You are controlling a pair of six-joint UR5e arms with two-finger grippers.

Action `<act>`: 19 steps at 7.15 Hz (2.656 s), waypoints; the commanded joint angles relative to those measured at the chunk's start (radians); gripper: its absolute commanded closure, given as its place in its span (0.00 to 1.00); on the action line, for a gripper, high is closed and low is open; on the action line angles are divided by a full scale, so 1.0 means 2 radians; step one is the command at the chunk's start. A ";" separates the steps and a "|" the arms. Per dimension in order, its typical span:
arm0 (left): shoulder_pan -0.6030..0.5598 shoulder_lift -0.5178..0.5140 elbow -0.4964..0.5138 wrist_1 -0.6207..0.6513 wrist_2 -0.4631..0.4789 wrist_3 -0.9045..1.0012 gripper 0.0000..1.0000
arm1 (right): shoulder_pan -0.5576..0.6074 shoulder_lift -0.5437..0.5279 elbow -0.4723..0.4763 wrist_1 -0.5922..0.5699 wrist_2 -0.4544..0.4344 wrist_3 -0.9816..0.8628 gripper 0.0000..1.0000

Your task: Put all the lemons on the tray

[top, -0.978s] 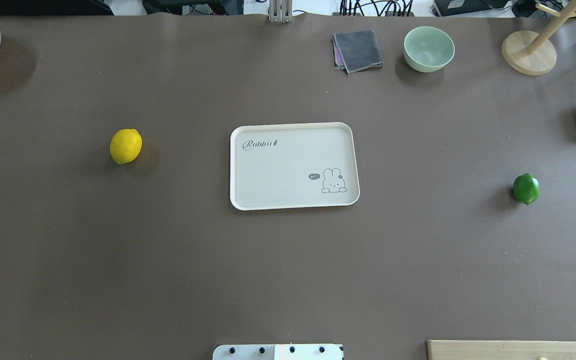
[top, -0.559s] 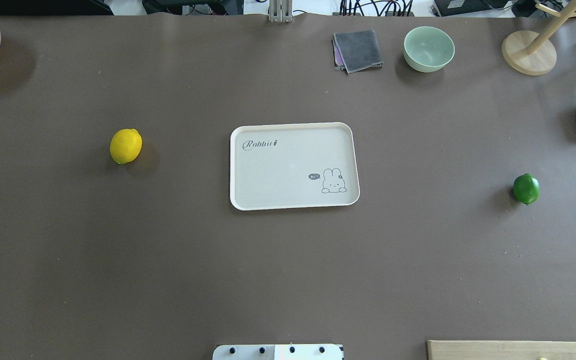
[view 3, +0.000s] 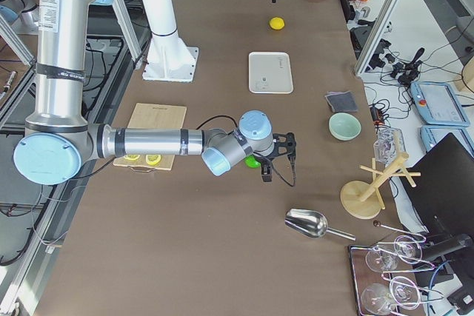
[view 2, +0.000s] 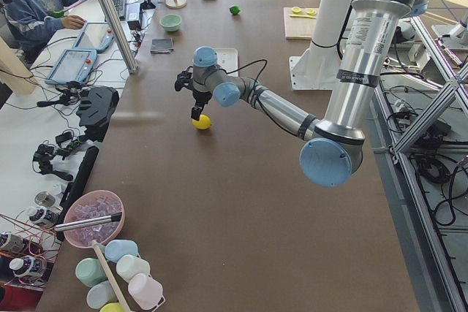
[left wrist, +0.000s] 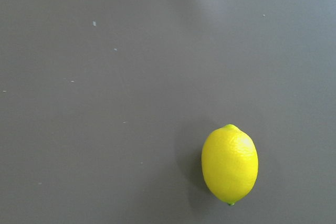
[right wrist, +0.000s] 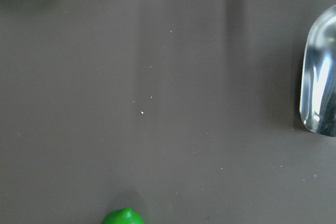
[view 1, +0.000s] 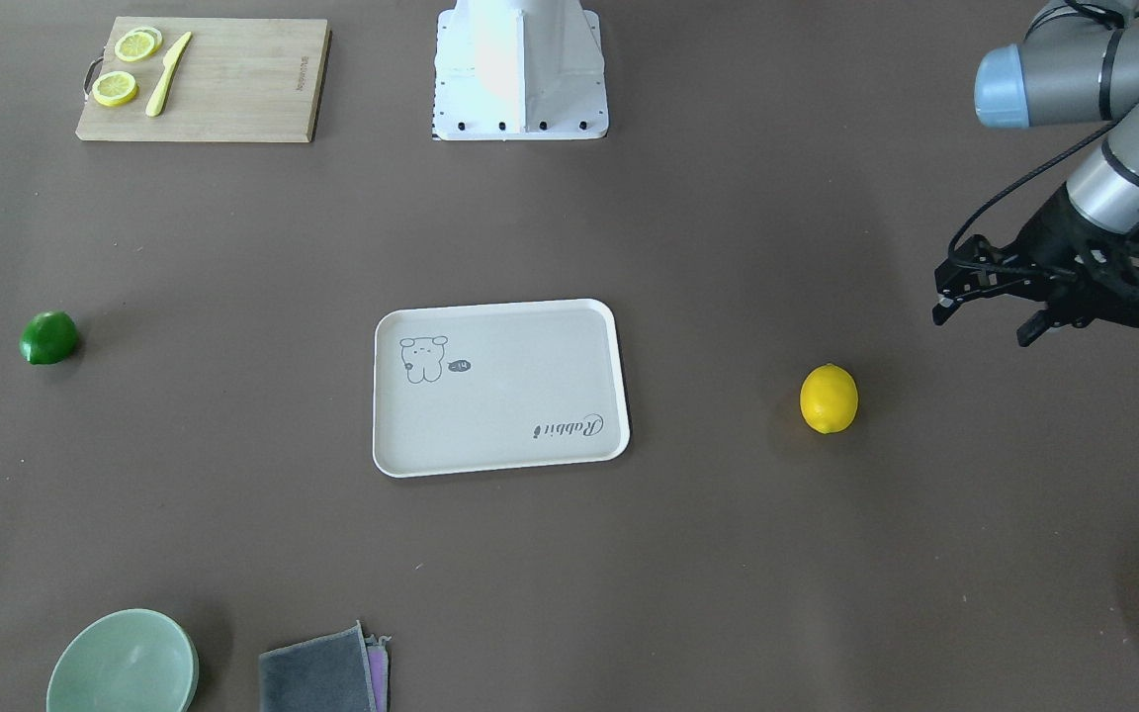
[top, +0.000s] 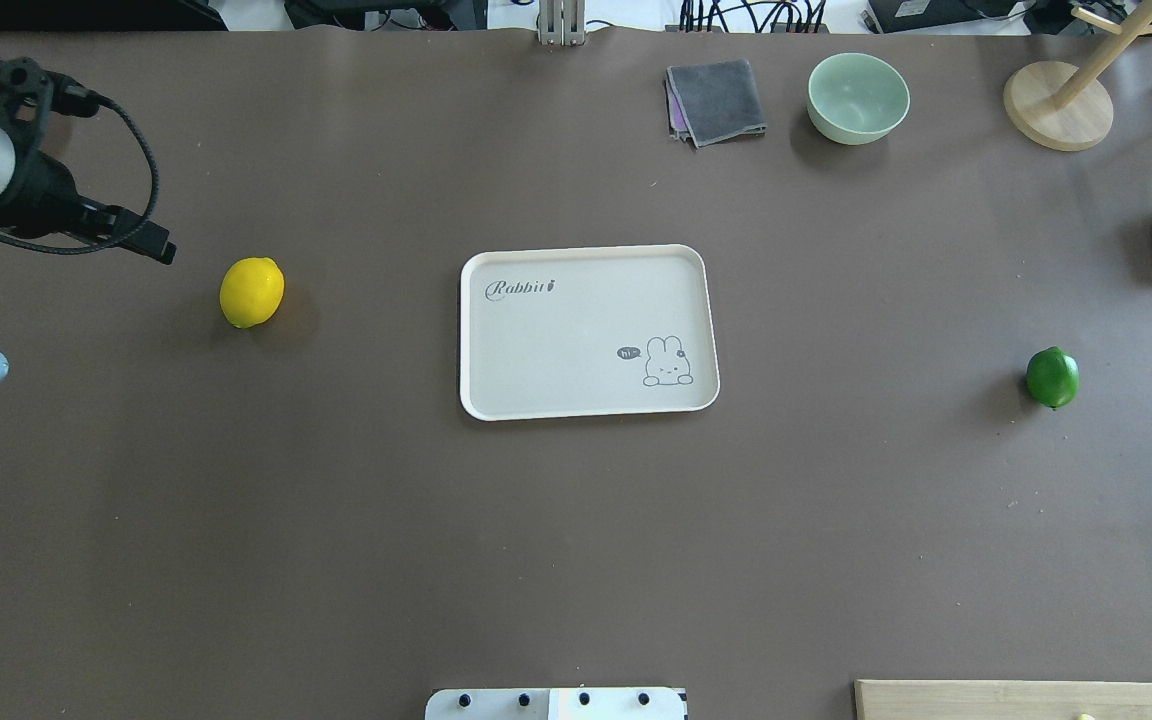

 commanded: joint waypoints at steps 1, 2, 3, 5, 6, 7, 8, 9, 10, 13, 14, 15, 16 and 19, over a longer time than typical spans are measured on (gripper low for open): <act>0.037 -0.038 0.052 -0.002 0.024 -0.002 0.02 | -0.045 0.025 0.001 -0.001 -0.001 0.061 0.01; 0.040 -0.046 0.070 -0.006 0.026 0.001 0.02 | -0.061 0.034 0.001 -0.001 -0.001 0.087 0.01; 0.043 -0.053 0.087 -0.006 0.027 0.002 0.02 | -0.070 0.036 0.001 -0.001 -0.001 0.090 0.01; 0.045 -0.056 0.120 -0.028 0.027 0.002 0.03 | -0.079 0.039 0.000 -0.001 -0.001 0.097 0.01; 0.047 -0.060 0.134 -0.041 0.026 0.001 0.05 | -0.086 0.045 0.000 -0.001 -0.001 0.102 0.01; 0.047 -0.070 0.143 -0.042 0.026 -0.002 0.07 | -0.095 0.052 -0.002 -0.001 -0.010 0.111 0.01; 0.048 -0.070 0.145 -0.042 0.026 -0.005 0.18 | -0.099 0.051 -0.003 -0.003 -0.016 0.112 0.01; 0.050 -0.070 0.142 -0.043 0.025 -0.029 0.55 | -0.099 0.051 -0.004 -0.004 -0.016 0.112 0.01; 0.051 -0.071 0.139 -0.043 0.024 -0.035 1.00 | -0.099 0.046 -0.005 -0.005 -0.018 0.111 0.01; 0.051 -0.107 0.081 -0.034 -0.018 -0.131 1.00 | -0.109 0.041 -0.024 -0.006 -0.021 0.111 0.01; 0.059 -0.124 0.080 -0.034 -0.021 -0.169 1.00 | -0.110 0.034 -0.028 -0.008 -0.022 0.111 0.01; 0.076 -0.139 0.083 -0.034 -0.019 -0.195 1.00 | -0.112 0.029 -0.028 -0.008 -0.022 0.111 0.05; 0.085 -0.157 0.085 -0.034 -0.013 -0.218 1.00 | -0.115 0.023 -0.028 -0.008 -0.021 0.111 0.11; 0.119 -0.206 0.123 -0.034 0.032 -0.254 1.00 | -0.132 0.021 -0.040 -0.009 -0.020 0.111 0.38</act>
